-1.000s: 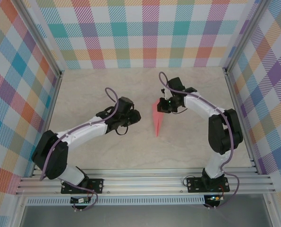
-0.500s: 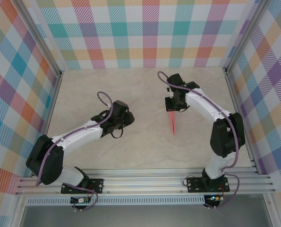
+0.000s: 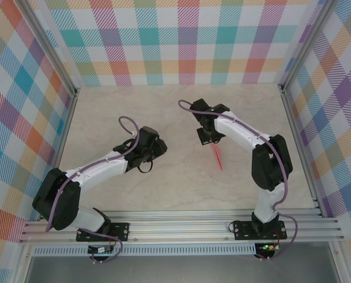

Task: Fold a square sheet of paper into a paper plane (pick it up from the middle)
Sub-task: Turn over the paper at the center of the table.

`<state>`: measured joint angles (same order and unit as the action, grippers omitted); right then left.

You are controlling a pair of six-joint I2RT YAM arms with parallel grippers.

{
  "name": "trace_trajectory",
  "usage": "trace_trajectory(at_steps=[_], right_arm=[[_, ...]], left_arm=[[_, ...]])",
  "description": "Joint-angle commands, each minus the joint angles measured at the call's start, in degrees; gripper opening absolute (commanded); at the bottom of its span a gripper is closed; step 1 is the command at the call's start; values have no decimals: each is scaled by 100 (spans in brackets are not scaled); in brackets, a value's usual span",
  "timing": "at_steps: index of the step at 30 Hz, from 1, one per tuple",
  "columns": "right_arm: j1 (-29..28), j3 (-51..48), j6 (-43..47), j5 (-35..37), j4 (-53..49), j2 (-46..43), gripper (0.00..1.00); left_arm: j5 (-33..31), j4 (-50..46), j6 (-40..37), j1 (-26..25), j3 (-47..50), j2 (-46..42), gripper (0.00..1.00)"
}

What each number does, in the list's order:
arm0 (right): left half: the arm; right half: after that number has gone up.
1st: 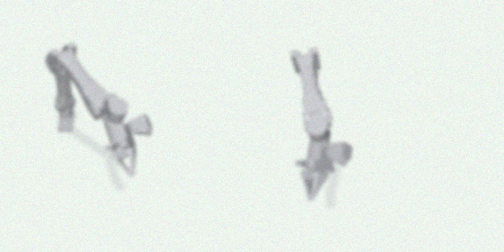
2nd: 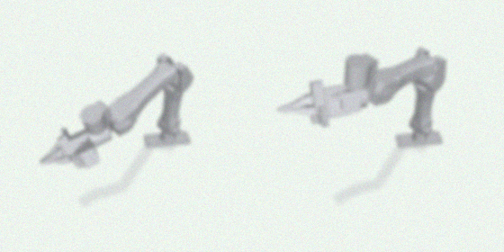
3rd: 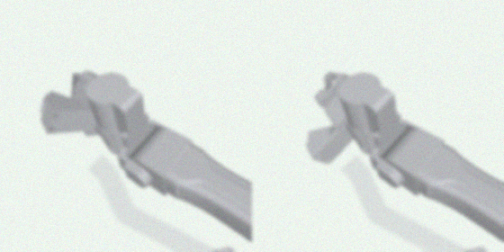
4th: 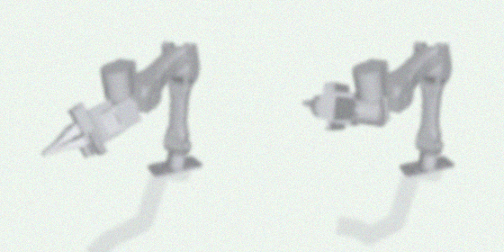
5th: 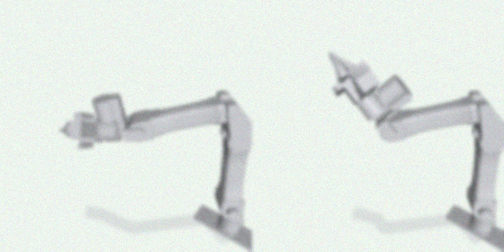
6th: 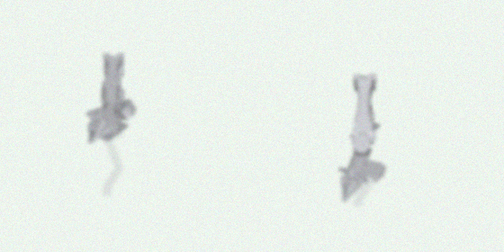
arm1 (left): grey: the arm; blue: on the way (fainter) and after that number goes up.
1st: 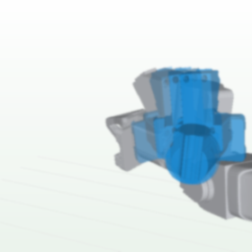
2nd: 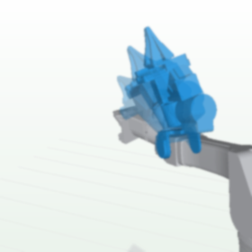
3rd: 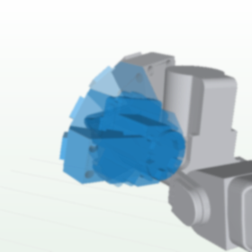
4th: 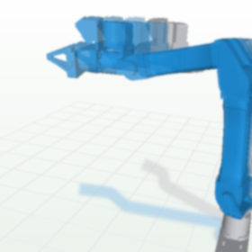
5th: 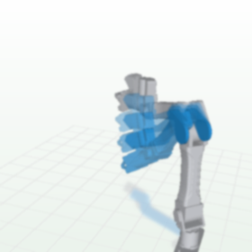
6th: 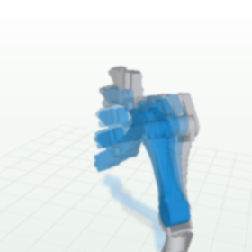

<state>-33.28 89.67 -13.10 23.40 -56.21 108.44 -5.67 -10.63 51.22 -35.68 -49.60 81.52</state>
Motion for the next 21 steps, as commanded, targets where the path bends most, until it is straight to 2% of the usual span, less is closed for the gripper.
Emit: trace_trajectory(at_steps=[1, 12, 21], right_arm=[[-129, 212, -205, 350, -384, 232, 6], [-706, 775, -732, 260, -712, 1307, 8], [-856, 1293, -1002, -595, -701, 1820, 14]], left_arm=[[-112, 114, 77, 70, 163, -185, 46], [-180, 57, 213, 83, 400, -487, 46], [-225, -87, 255, 79, 402, -645, 46]])
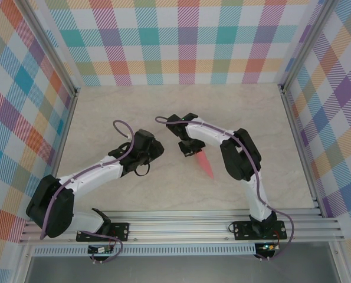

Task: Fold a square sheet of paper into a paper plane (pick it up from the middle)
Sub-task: Turn over the paper at the center of the table.

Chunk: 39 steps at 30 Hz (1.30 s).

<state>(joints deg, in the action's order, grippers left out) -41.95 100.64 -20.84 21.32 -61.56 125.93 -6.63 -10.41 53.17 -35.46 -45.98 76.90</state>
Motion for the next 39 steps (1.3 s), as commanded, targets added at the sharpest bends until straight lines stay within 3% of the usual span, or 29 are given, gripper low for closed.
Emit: trace_trajectory(at_steps=[1, 8, 13, 16, 19, 25, 33, 36, 39], right_arm=[[12, 191, -232, -514, -87, 69, 15], [33, 316, -364, -1503, 256, 132, 24], [205, 35, -604, -2769, 909, 6, 34], [398, -345, -721, -3423, 1429, -316, 40], [582, -802, -771, -4089, 2025, -790, 53], [917, -1286, -722, -4760, 2409, -1488, 60], [1385, -2066, -568, -4744, 2690, -2474, 56], [1606, -2552, -539, -4864, 3049, -2878, 43], [1819, -3239, -637, -4955, 3675, -3337, 38]], left_arm=[[-138, -118, 69, 58, 43, -201, 46], [-25, -112, 97, 57, 34, -293, 47], [4, -238, 71, 57, 24, -445, 48], [-30, -301, 40, 57, 67, -531, 49], [-28, -294, 54, 57, 98, -553, 49], [13, -216, 59, 57, 104, -445, 50], [254, -87, 18, 57, 29, -163, 50], [398, -36, -4, 57, -31, -13, 50], [562, 69, -29, 56, -77, 126, 50]])
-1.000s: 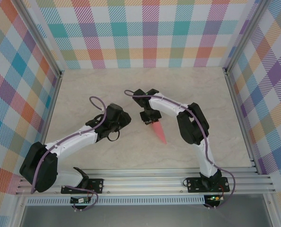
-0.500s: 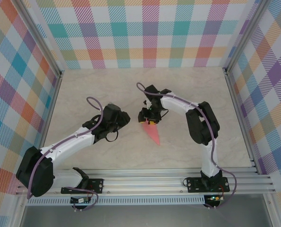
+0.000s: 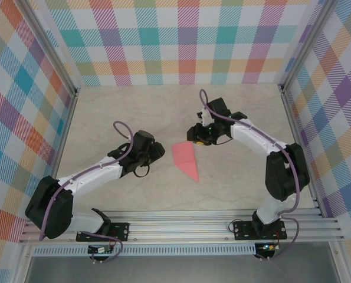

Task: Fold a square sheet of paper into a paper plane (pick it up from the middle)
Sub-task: Turn over the paper at the center of the table, then fold the wing for the fifth time at the center of the table.

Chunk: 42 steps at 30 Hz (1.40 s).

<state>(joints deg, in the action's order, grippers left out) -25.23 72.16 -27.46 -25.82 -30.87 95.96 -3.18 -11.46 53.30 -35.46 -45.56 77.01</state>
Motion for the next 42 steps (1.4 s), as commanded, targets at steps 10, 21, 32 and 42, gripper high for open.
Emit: trace_trajectory(at_steps=[10, 21, 32, 42], right_arm=[[267, -1411, 101, -360, 1101, -657, 32], [106, -1798, -60, -1267, 1707, -6, 22], [106, -1605, 185, -1373, 1556, 788, 20], [297, -1562, 376, -1308, 1576, 1200, 21]], left_arm=[[616, 429, -59, 48, -234, 556, 50], [864, 582, 14, 34, -316, 963, 50], [1175, 759, 75, 23, -497, 1459, 49], [1310, 768, 67, 13, -679, 1776, 50]])
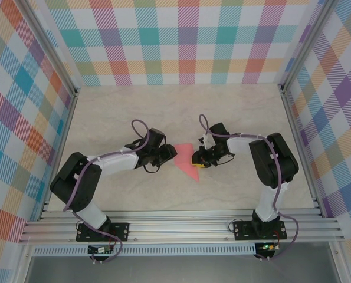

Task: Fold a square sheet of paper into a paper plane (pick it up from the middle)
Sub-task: Fold the wing for the fifth time at the center of the table.

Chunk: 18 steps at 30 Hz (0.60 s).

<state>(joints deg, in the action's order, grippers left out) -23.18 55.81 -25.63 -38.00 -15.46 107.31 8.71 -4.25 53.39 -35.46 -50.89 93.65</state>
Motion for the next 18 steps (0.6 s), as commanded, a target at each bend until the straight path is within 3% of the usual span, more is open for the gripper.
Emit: trace_trajectory(at_steps=[1, 10, 18], right_arm=[[124, 56, 199, -139, 48, 98, 21], [444, -271, -92, -669, 557, 232, 25], [447, -35, 156, -317, 31, -442, 33]], left_arm=[[138, 69, 64, 14, -149, 139, 50], [306, 154, 75, 13, -324, 417, 50], [289, 113, 51, 16, -342, 433, 50]])
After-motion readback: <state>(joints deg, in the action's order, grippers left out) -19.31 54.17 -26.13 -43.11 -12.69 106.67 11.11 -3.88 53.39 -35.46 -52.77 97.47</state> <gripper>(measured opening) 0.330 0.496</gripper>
